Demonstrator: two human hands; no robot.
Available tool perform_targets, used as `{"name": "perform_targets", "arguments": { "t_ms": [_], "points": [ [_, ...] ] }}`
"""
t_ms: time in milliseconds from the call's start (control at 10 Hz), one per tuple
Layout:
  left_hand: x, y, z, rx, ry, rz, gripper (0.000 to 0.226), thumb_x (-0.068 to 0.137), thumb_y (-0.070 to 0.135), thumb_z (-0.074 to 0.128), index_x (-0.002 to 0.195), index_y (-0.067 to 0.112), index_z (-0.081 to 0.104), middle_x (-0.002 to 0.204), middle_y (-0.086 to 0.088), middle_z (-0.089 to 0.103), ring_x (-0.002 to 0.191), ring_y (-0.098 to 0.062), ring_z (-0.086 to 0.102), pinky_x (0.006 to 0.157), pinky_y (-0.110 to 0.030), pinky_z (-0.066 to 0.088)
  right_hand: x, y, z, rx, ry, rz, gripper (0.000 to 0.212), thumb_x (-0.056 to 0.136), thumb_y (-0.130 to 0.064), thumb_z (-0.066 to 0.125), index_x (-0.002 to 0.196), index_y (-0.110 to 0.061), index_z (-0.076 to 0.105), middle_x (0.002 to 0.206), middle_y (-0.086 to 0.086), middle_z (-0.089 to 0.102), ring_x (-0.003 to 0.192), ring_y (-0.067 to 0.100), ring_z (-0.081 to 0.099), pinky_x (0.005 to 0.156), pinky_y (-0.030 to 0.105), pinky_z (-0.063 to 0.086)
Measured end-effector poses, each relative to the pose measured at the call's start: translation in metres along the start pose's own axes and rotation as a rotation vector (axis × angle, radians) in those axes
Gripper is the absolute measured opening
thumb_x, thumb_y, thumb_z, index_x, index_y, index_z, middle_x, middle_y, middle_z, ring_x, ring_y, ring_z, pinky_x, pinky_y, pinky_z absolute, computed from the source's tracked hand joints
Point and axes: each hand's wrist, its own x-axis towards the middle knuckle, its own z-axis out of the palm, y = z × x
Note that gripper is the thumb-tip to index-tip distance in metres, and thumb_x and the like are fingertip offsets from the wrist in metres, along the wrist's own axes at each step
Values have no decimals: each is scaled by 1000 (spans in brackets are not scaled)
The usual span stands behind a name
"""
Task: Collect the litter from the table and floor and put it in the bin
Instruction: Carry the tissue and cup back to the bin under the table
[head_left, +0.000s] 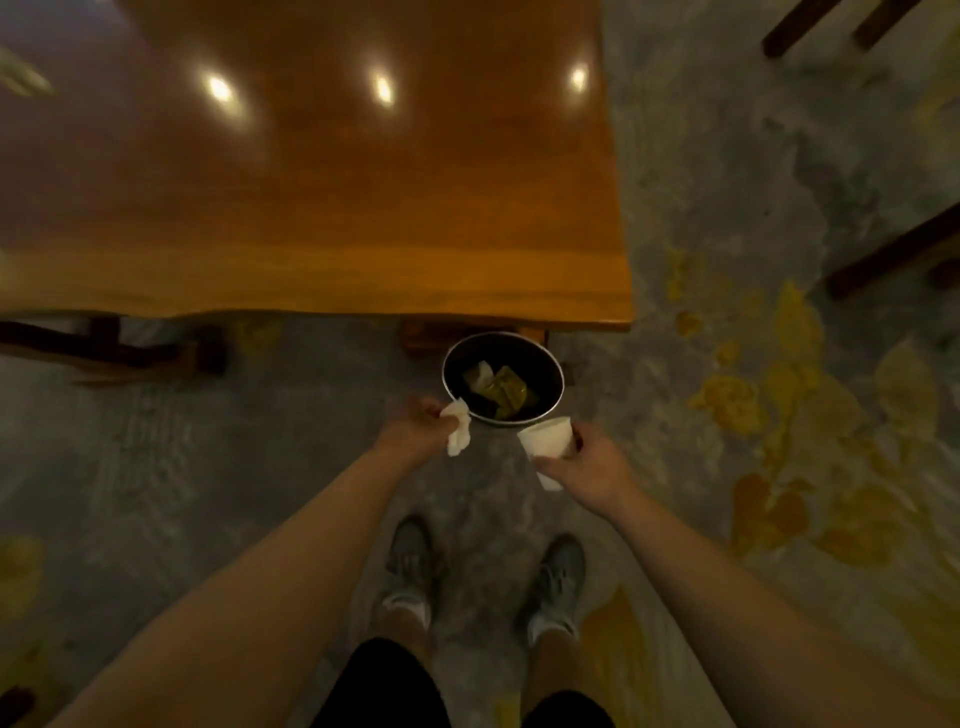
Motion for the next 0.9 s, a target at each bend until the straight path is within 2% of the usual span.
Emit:
{"name": "perform_targets", "arguments": {
  "t_ms": [100, 200, 300, 400, 500, 600, 700, 800, 900],
  "points": [
    [64, -11, 19, 19, 43, 36, 26, 91, 20, 68, 67, 21, 58, 66, 5, 61, 67, -16, 58, 59, -28, 39, 57, 19, 31, 103, -17, 100, 58, 80, -30, 83, 129, -12, 62, 119, 8, 68, 102, 25, 66, 81, 42, 55],
    [122, -17, 38, -4, 68, 44, 10, 89, 24, 71, 89, 15, 65, 87, -5, 61, 84, -25, 60, 72, -32, 44, 105, 32, 53, 225, -4, 240, 57, 81, -31, 83, 131, -10, 62, 116, 10, 67, 91, 23, 64, 66, 35, 56],
    [164, -21, 51, 42, 59, 58, 35, 83, 32, 75, 113, 15, 67, 102, -5, 62, 89, -22, 60, 76, -32, 46, 146, 34, 62, 301, 62, 300, 59, 78, -37, 85, 124, -6, 65, 110, 11, 68, 83, 22, 64, 63, 37, 59],
    [187, -28, 57, -5, 73, 70, 61, 76, 39, 81, 130, 20, 58, 122, -6, 63, 103, -25, 65, 88, -39, 55, 177, 32, 63, 380, 111, 257, 57, 74, -39, 87, 117, -6, 69, 114, 14, 70, 90, 26, 68, 67, 40, 60],
    [193, -40, 52, 74, 113, 102, 45, 78, 41, 77, 117, 26, 62, 119, -4, 65, 95, -20, 61, 73, -30, 48, 189, 31, 62, 356, 104, 231, 70, 75, -39, 86, 131, -6, 61, 117, 9, 65, 99, 26, 65, 80, 44, 60],
    [182, -54, 47, 143, 119, 136, 20, 81, 35, 78, 92, 28, 63, 108, -7, 70, 87, -19, 61, 71, -32, 50, 184, 31, 68, 277, 102, 228, 55, 79, -35, 82, 125, -10, 64, 102, 4, 63, 82, 17, 61, 82, 48, 60],
    [152, -61, 35, 144, 108, 135, 19, 84, 27, 79, 96, 17, 68, 106, -12, 72, 94, -27, 67, 81, -37, 54, 158, 26, 74, 198, 92, 166, 10, 81, -33, 79, 82, -27, 70, 80, 0, 64, 75, 18, 62, 81, 49, 60],
    [116, -70, 18, 173, 127, 196, 14, 86, 25, 76, 92, 19, 65, 96, -7, 71, 82, -20, 63, 63, -26, 42, 126, 22, 81, 63, -39, 45, 12, 89, -24, 67, 79, -19, 70, 77, 5, 67, 80, 20, 63, 71, 35, 54],
    [72, -66, -4, 139, 150, 216, 12, 87, 23, 73, 94, 14, 68, 95, -5, 69, 85, -19, 63, 62, -25, 41, 86, 6, 82, -61, -81, -91, 15, 94, -18, 58, 91, -8, 69, 77, 8, 64, 80, 17, 59, 61, 21, 46]
  ]
}}
